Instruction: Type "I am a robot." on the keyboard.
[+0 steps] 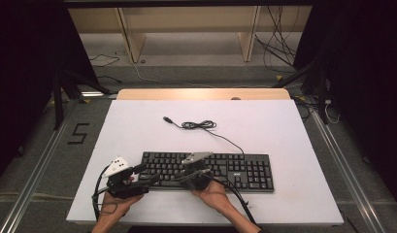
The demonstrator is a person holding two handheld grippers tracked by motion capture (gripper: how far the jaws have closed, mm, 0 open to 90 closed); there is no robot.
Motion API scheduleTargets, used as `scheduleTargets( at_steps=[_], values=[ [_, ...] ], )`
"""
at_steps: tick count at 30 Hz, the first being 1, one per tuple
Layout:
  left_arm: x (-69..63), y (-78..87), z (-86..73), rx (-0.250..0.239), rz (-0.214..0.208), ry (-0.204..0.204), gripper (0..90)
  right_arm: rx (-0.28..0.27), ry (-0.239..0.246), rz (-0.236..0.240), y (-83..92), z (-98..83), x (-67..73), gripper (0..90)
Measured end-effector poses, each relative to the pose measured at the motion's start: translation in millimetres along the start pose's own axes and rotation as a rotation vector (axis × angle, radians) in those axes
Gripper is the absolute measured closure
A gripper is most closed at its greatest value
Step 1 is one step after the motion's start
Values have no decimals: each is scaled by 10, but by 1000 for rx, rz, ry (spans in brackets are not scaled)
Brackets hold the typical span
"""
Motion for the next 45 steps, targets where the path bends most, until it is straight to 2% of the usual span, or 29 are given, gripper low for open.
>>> scheduleTargets(
  at_steps=[6, 13, 17, 22, 25, 30, 35, 45],
  values=[
    [7, 0, 1, -2, 2, 3, 279, -2, -12, -1, 18, 9, -6, 900],
    [10, 1, 2, -4, 2, 1, 279, -58, -44, 5, 139, 108, -75, 878],
    [7, 0, 2, -5, 2, 0, 279, -71, -57, 8, 196, 134, -104, 847],
    [5, -1, 0, -4, 1, -5, 278, -89, -66, 12, 248, 163, -136, 753],
    [5, -1, 1, -7, 1, -2, 277, -98, -71, 14, 273, 179, -159, 632],
    [4, 3, 3, -7, 0, -5, 276, -101, -87, 14, 322, 190, -206, 495],
    [2, 2, 4, -9, 0, -6, 275, -109, -99, -1, 387, 202, -275, 446],
    [-3, 3, 6, -10, -1, -8, 275, -124, -114, -29, 501, 212, -407, 433]
  ],
)
Point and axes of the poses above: each handheld gripper's, and its own axes: y roughly backward along the jaws, z roughly out of its top, x roughly to its left, the point moved 10 cm from there along -y, roughly forward along the jaws, and after that the axes turned 1 degree about -z, right-handed, at the moved point
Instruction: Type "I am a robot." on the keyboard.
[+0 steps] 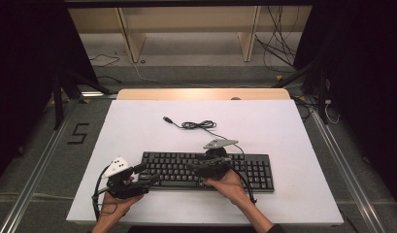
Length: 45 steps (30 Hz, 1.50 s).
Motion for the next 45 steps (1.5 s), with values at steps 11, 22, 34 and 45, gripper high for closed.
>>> scheduleTargets(
  at_steps=[11, 22, 34, 45],
  values=[
    [-1, 0, 0, 0, 0, -1, 275, 16, 0, -53, 34, -30, -125, 569],
    [-3, -2, -1, 1, 0, -3, 275, 35, 6, -70, 25, -78, -183, 812],
    [-2, -1, 0, 0, 0, -3, 274, 80, 14, -87, -70, -165, -207, 900],
    [-3, 0, 0, 0, 1, -5, 275, 106, 12, -95, -132, -226, -224, 900]
  ],
)
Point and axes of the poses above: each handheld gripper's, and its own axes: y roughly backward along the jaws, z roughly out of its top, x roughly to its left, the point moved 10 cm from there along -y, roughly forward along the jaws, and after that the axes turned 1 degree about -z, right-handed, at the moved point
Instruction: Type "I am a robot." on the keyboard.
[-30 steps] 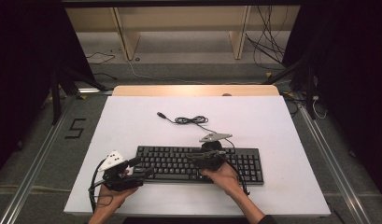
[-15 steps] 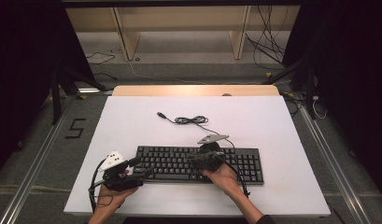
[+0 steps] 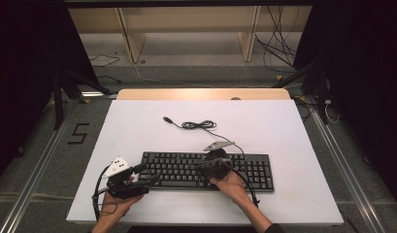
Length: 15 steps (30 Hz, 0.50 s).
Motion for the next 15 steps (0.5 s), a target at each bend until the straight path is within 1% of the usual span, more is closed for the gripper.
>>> scheduleTargets(
  at_steps=[6, 8, 11, 15],
  values=[
    [1, 2, 2, -1, 0, 0, 275, 7, 5, 2, -24, -18, 9, 900],
    [0, 2, 2, -1, 0, 0, 275, 20, 8, -2, -38, -39, 4, 900],
    [-3, 1, 1, 0, 0, -1, 275, 16, 14, -4, -46, -38, -2, 900],
    [-2, 1, 0, 0, 0, -1, 275, 12, 6, -6, -49, -35, -10, 900]
  ],
)
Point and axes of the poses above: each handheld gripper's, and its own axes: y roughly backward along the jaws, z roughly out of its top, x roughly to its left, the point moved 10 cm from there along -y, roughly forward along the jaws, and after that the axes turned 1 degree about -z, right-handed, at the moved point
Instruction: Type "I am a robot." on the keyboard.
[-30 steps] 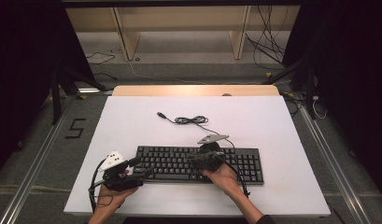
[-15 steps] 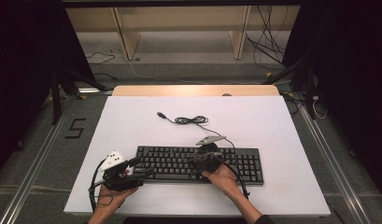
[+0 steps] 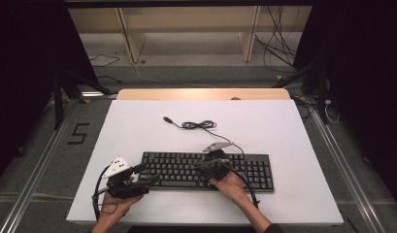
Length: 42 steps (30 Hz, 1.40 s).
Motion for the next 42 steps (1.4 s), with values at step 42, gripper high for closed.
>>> scheduleTargets(
  at_steps=[42],
  values=[
    [31, -31, 5, 9, 14, 3, 277, -87, -6, 95, 184, 113, 191, 625]
  ],
)
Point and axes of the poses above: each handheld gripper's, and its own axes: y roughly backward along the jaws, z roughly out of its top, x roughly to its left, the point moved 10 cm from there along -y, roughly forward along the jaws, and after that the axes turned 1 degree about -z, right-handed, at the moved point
